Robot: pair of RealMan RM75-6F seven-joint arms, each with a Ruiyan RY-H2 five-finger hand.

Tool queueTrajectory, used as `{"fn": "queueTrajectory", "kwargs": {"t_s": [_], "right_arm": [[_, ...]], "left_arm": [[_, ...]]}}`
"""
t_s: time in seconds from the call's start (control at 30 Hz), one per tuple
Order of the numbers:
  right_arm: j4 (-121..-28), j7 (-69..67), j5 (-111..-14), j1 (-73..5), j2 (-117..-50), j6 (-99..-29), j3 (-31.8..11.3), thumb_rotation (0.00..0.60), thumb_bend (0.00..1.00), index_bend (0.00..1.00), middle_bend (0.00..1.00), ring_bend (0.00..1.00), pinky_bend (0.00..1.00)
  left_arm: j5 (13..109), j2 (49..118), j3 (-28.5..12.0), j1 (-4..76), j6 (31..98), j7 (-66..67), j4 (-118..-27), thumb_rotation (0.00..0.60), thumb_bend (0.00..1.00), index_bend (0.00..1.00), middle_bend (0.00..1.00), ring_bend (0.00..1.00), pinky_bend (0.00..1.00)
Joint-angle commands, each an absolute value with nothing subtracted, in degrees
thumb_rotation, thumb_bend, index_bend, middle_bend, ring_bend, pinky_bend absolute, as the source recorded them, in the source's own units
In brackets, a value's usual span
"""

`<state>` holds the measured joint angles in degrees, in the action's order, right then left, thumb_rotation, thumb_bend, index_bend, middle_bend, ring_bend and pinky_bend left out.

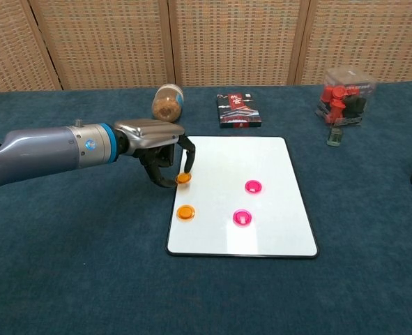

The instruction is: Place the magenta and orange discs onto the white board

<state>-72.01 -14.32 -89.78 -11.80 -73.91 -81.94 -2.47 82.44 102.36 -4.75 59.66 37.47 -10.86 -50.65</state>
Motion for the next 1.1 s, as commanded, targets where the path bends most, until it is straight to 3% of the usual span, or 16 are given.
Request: {"fn": "queueTrajectory", "kwargs": {"t_s": [0.03,0.2,0.53,0.9,1.0,1.07,1.1], "right_arm": [[-72.0,-14.4,-89.8,-11.8,-73.9,-81.9,-2.5,0.600,0.00,0.00,0.00,0.00,0.00],[-72.0,-14.4,-89.8,-11.8,-73.9,-82.0,-2.5,0.600,0.00,0.00,0.00,0.00,0.00],[-72.1,-14.4,-89.7,-11.7,-73.8,-82.0,-2.5,0.600,0.00,0.00,0.00,0.00,0.00],[-72.0,-14.6,-89.8,-11.7,-73.7,-82.0,-2.5,0.600,0.00,0.00,0.00,0.00,0.00],[-72.1,-14.6,-89.9,-11.7,-73.7,-82.1,-2.5,0.600,0.00,0.00,0.00,0.00,0.00],[-72.1,-14.7,-90.0,-11.7,-73.7,-82.2,-2.4,0.600,0.00,0.00,0.00,0.00,0.00],[-72.1,-14.7,-90.1,-11.7,-73.7,-82.3,-2.4,0.600,0.00,0.00,0.00,0.00,0.00]], "left_arm": [[82.3,102.4,-4.8,59.7,37.4,-10.8,-50.7,0.600,0.34,0.55,1.00,0.97,0.87],[82.4,102.7,-4.9,59.7,37.6,-10.7,-50.5,0.600,0.34,0.55,1.00,0.97,0.86],[82.8,103.2,-4.9,59.8,38.2,-11.1,-50.2,0.600,0.33,0.29,1.00,0.97,0.86],[84.0,101.6,-5.6,58.9,43.0,-13.3,-51.6,0.600,0.32,0.25,0.99,0.96,0.86],[84.7,99.4,-6.1,57.9,46.4,-14.1,-53.2,0.600,0.30,0.22,0.89,0.83,0.82],[85.5,96.8,-6.5,56.0,51.3,-14.4,-55.2,0.600,0.29,0.18,0.74,0.66,0.70],[85.8,95.9,-6.5,55.3,52.8,-14.5,-55.9,0.600,0.27,0.14,0.62,0.54,0.61]]}}
